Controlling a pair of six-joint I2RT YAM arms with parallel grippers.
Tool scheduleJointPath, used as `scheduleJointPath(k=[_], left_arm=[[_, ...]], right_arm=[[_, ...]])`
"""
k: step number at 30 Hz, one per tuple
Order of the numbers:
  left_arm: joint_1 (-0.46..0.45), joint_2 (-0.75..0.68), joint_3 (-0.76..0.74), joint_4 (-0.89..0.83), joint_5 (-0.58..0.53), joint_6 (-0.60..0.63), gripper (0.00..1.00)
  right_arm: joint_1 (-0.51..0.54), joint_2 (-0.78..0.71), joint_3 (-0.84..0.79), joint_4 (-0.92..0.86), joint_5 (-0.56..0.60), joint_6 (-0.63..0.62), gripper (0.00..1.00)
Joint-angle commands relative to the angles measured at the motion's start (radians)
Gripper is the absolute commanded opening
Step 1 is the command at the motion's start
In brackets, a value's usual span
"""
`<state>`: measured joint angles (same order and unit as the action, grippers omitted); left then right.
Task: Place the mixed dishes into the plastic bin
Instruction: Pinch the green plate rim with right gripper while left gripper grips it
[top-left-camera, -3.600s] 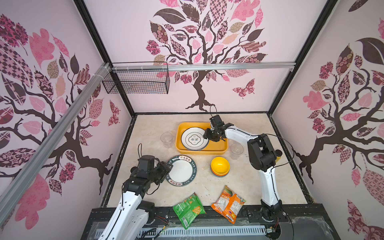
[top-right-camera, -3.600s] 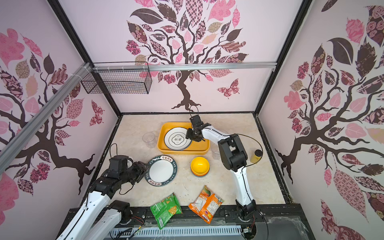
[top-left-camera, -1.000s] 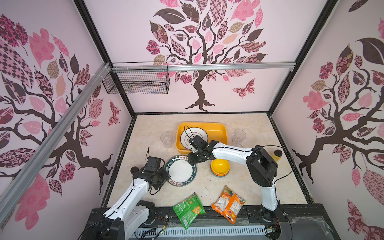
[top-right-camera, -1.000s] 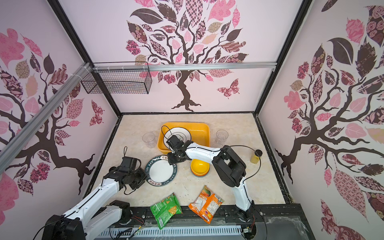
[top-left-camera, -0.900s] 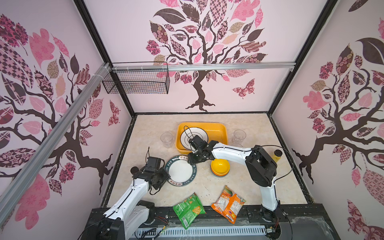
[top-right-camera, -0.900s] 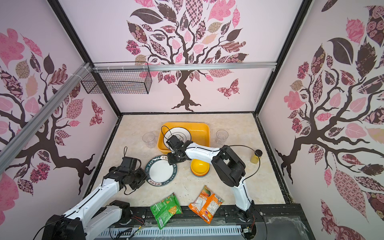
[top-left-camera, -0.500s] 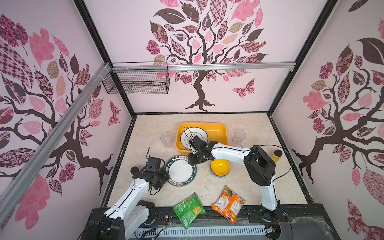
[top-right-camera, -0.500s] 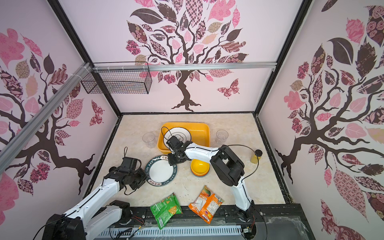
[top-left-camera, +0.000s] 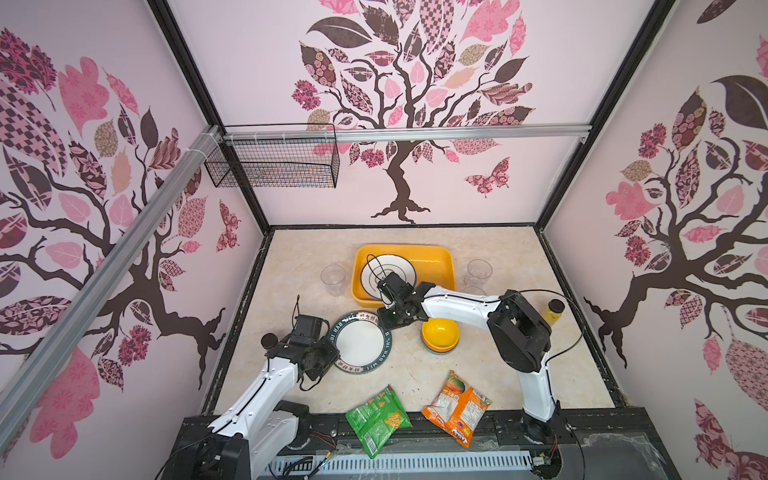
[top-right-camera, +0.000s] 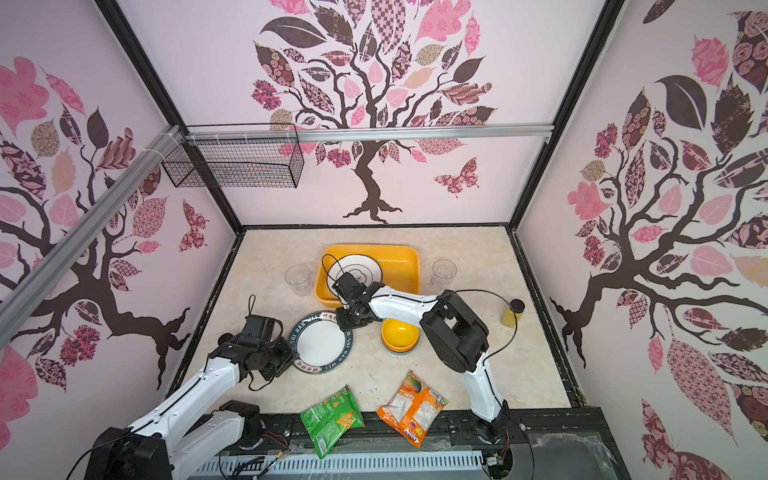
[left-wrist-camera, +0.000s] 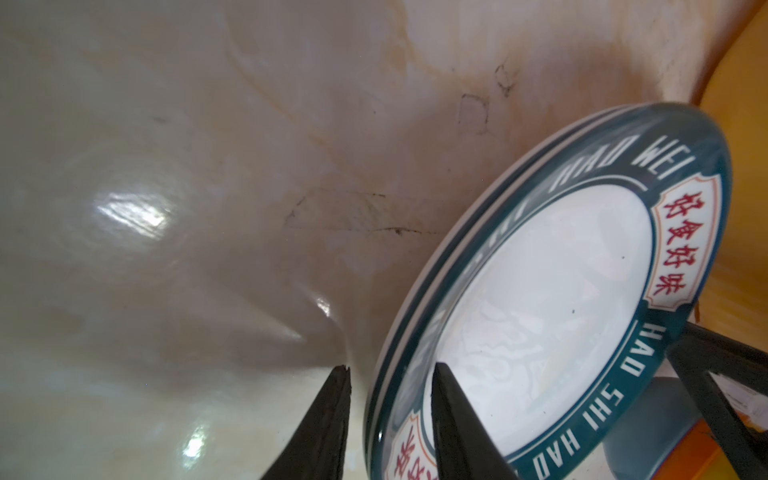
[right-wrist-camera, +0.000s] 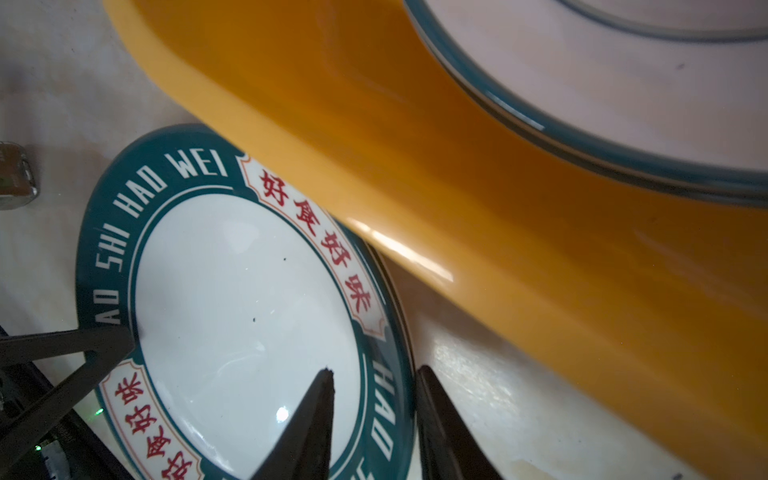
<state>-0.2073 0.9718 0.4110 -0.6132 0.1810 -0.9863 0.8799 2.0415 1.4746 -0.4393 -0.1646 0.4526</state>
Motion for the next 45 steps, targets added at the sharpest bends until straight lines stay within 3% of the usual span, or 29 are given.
scheduleJointPath(k=[1,32,45], left_arm=[[0.005,-0.005,-0.023,0.013,0.003,0.011,0.34],[0.004,-0.011,-0.03,0.014,0.008,0.009,0.28],[0.005,-0.053,-0.03,-0.032,-0.017,-0.002,0.39]], right_arm=[[0.013,0.05,0.044,-0.024,-0.003,-0.011,0.33],[0.04,0.101,0.096,-0.087,0.02,-0.054,0.11],[0.05,0.101,0.118,-0.12,0.083,-0.077,0.13]])
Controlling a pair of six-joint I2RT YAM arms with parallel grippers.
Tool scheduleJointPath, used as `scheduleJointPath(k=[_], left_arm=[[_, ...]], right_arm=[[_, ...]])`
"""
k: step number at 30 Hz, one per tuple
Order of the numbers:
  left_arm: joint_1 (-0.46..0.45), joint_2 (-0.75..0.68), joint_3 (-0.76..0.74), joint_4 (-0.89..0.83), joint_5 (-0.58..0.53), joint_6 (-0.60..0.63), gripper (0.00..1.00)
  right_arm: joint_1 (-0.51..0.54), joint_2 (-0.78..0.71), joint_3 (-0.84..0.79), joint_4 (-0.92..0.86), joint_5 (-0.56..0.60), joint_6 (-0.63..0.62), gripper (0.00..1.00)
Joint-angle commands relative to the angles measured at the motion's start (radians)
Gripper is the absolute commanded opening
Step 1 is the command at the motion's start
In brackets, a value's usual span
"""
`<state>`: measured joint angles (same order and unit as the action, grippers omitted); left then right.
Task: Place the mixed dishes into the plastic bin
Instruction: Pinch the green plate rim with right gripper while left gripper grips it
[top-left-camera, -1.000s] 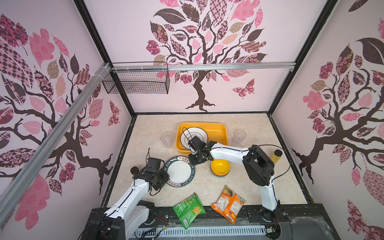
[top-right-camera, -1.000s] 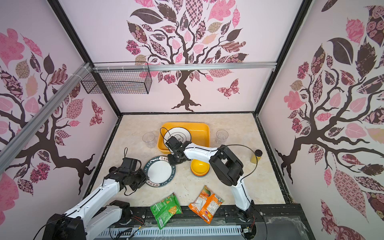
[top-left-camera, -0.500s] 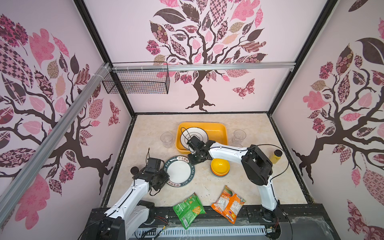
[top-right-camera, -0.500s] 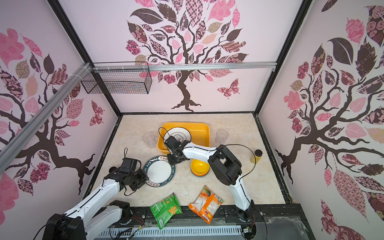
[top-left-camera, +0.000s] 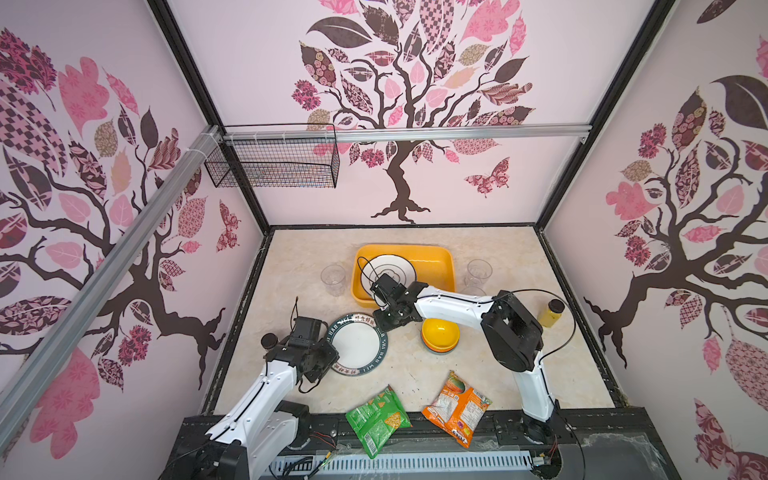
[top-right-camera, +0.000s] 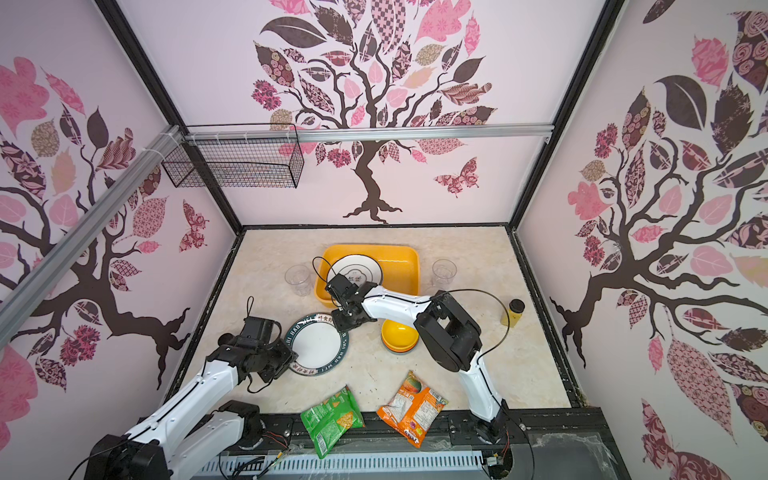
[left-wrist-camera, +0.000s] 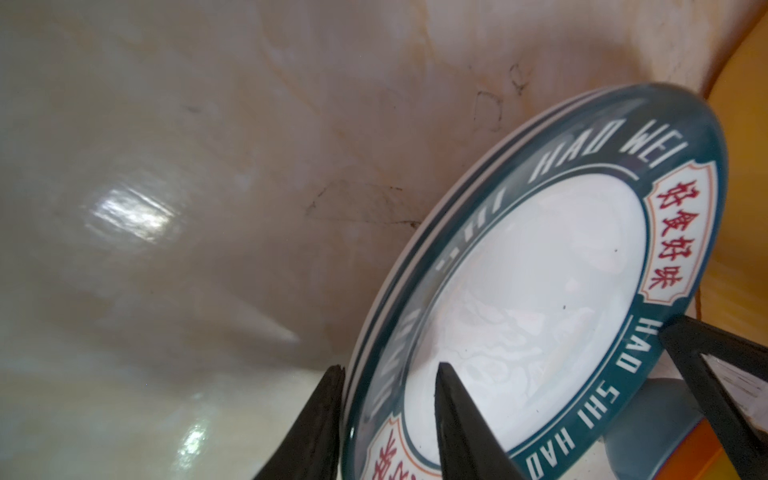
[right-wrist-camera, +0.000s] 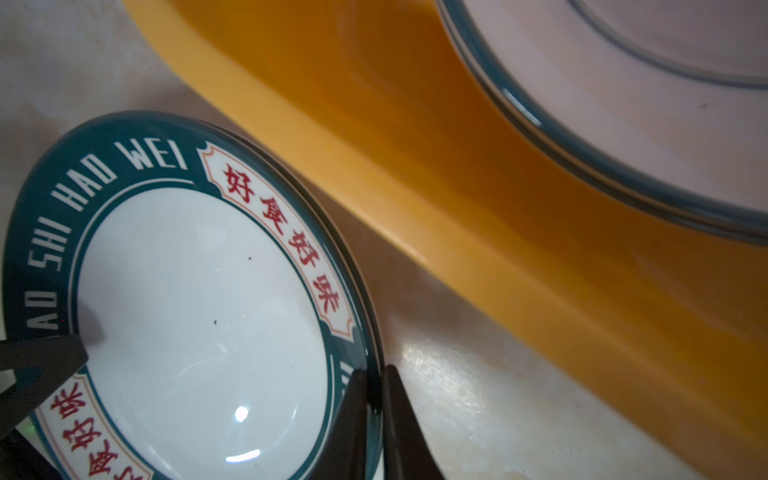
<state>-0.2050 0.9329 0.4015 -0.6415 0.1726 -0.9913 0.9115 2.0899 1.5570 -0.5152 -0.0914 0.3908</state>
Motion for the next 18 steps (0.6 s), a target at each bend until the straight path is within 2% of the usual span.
scheduleJointPath(k=[1,11,18], left_arm=[[0.002,-0.019,-0.021,-0.003,-0.01,0.003,0.39],[0.002,-0.021,-0.018,0.001,-0.009,0.005,0.3],[0.002,-0.028,-0.015,-0.009,-0.015,0.005,0.33]], right_arm=[[0.02,0.052,0.037,-0.044,0.013,-0.018,0.12],[0.038,0.059,0.066,-0.074,0.051,-0.049,0.09],[0.044,0.071,0.082,-0.088,0.048,-0.063,0.1]])
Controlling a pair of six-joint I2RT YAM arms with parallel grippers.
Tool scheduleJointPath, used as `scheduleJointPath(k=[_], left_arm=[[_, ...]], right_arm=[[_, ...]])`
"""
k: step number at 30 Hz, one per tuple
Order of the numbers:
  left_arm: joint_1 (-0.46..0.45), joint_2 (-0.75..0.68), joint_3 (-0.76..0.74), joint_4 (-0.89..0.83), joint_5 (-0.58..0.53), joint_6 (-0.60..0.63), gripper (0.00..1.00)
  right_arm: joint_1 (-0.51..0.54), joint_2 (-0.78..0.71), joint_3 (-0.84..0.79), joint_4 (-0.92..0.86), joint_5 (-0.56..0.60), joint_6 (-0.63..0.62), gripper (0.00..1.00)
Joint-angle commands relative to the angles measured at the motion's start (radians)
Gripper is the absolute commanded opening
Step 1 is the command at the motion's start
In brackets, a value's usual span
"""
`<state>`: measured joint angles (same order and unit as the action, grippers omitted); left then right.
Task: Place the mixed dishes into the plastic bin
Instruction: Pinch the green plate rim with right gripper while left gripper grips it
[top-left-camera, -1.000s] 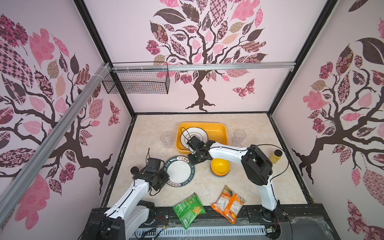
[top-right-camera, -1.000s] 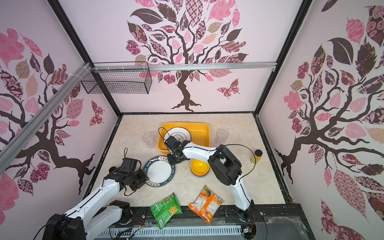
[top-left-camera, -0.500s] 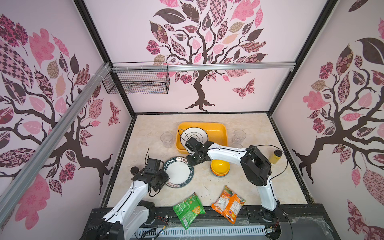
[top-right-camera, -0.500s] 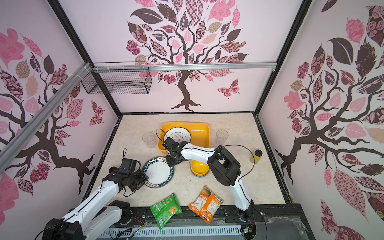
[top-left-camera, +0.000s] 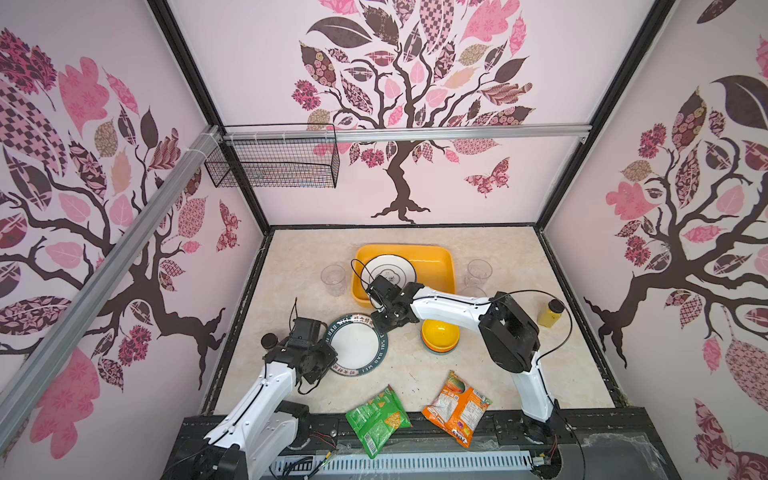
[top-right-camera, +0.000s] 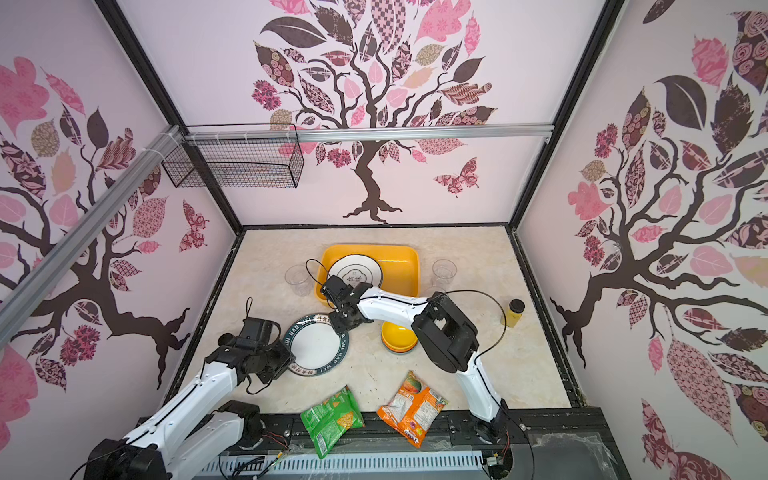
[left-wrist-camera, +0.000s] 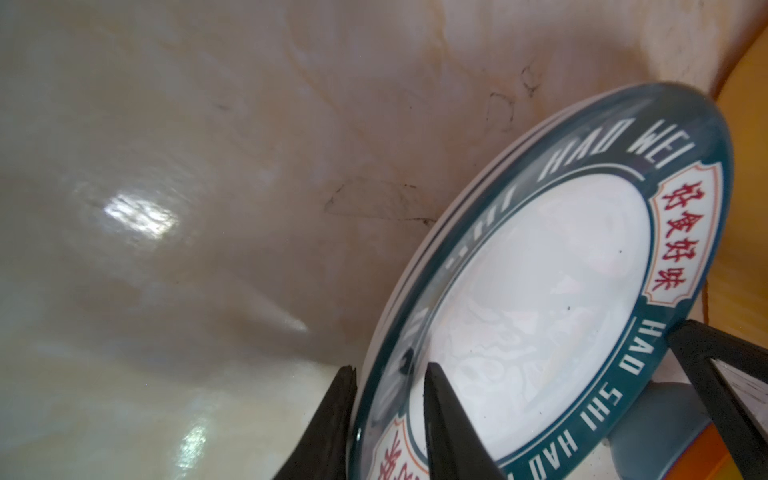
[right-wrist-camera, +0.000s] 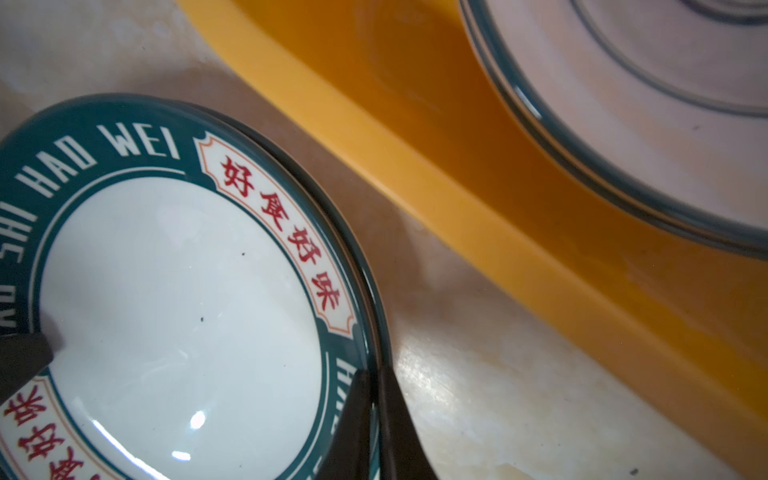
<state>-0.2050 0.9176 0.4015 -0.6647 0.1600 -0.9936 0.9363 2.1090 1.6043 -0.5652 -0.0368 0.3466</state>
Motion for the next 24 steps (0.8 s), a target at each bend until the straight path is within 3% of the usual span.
scheduleJointPath(k=[1,6,24], left_arm=[[0.002,-0.016,-0.014,0.012,-0.004,0.007,0.33],[0.002,-0.024,-0.011,-0.009,-0.009,0.01,0.38],[0.003,-0.067,-0.001,-0.095,0.013,-0.019,0.4]], right_arm=[[0.02,0.053,0.036,-0.039,-0.007,-0.02,0.1],[0.021,0.061,0.044,-0.043,-0.018,-0.024,0.11],[0.021,0.076,0.052,-0.029,-0.072,-0.027,0.15]])
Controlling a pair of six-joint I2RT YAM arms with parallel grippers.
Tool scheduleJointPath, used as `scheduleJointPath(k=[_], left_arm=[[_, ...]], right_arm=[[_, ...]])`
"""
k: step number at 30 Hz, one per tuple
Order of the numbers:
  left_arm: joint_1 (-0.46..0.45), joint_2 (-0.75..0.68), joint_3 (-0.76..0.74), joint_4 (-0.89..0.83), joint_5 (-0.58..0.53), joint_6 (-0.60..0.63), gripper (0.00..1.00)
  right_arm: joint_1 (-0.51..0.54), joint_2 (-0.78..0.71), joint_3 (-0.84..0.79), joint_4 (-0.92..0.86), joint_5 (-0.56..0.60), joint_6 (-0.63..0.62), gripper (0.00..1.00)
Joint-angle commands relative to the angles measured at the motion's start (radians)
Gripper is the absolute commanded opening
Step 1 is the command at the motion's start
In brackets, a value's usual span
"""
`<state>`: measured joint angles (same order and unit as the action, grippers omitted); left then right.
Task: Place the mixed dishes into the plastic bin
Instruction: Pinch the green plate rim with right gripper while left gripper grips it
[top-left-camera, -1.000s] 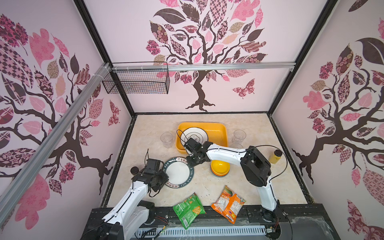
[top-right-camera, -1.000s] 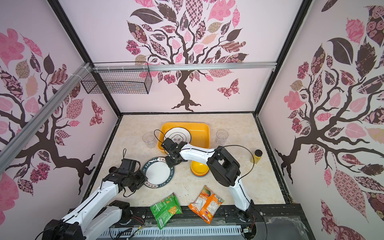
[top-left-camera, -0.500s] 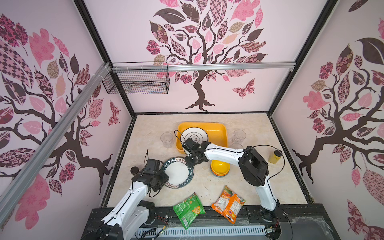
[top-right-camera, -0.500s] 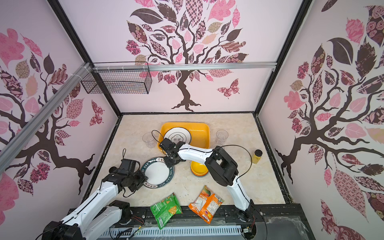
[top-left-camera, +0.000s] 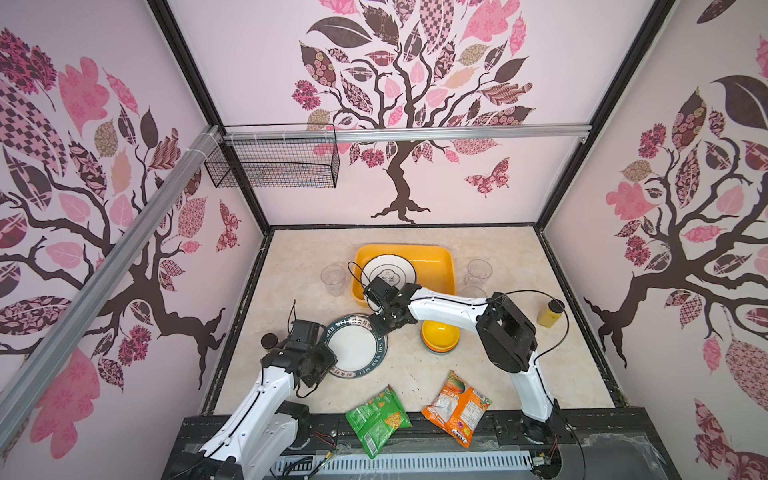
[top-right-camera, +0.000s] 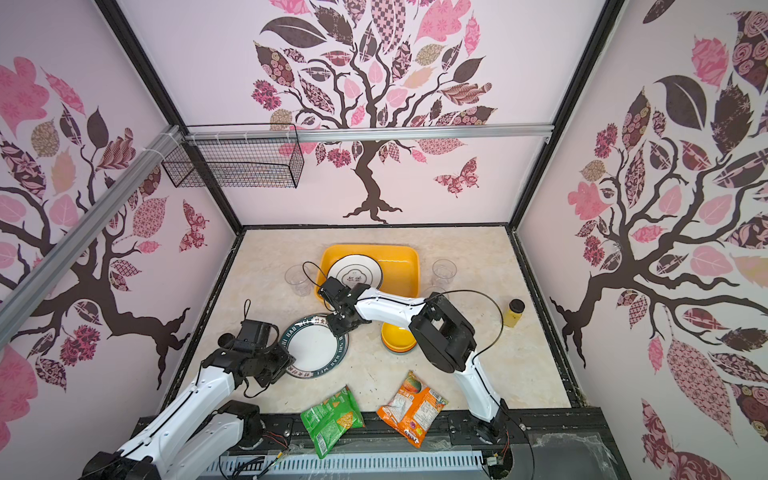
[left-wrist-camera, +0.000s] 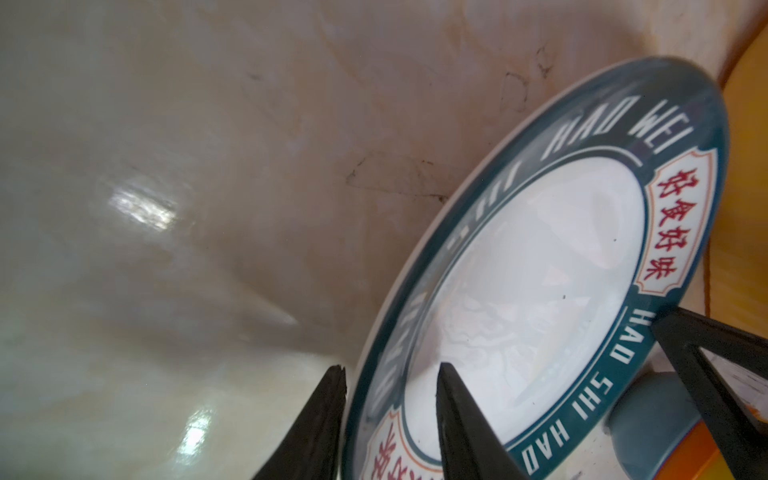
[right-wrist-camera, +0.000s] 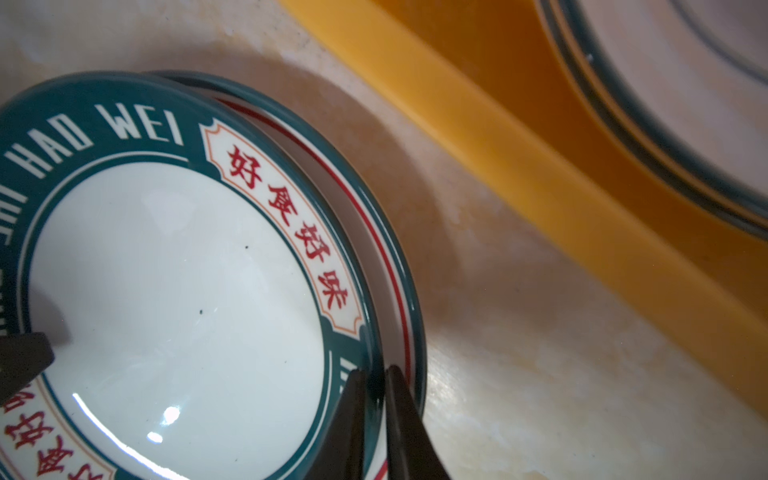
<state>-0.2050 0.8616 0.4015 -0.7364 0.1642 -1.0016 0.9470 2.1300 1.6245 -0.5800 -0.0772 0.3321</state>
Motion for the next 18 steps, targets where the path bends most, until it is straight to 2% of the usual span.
scheduleJointPath(k=[1,11,18], left_arm=[[0.002,-0.015,-0.001,-0.029,0.011,-0.015,0.4],[0.001,-0.053,-0.002,-0.052,0.015,-0.032,0.35],[0.001,-0.071,0.004,-0.067,0.017,-0.035,0.26]], right_arm=[[0.01,0.059,0.034,-0.012,-0.037,-0.013,0.15],[0.01,0.068,0.032,-0.007,-0.083,-0.016,0.15],[0.01,0.071,0.026,-0.005,-0.108,-0.018,0.15]])
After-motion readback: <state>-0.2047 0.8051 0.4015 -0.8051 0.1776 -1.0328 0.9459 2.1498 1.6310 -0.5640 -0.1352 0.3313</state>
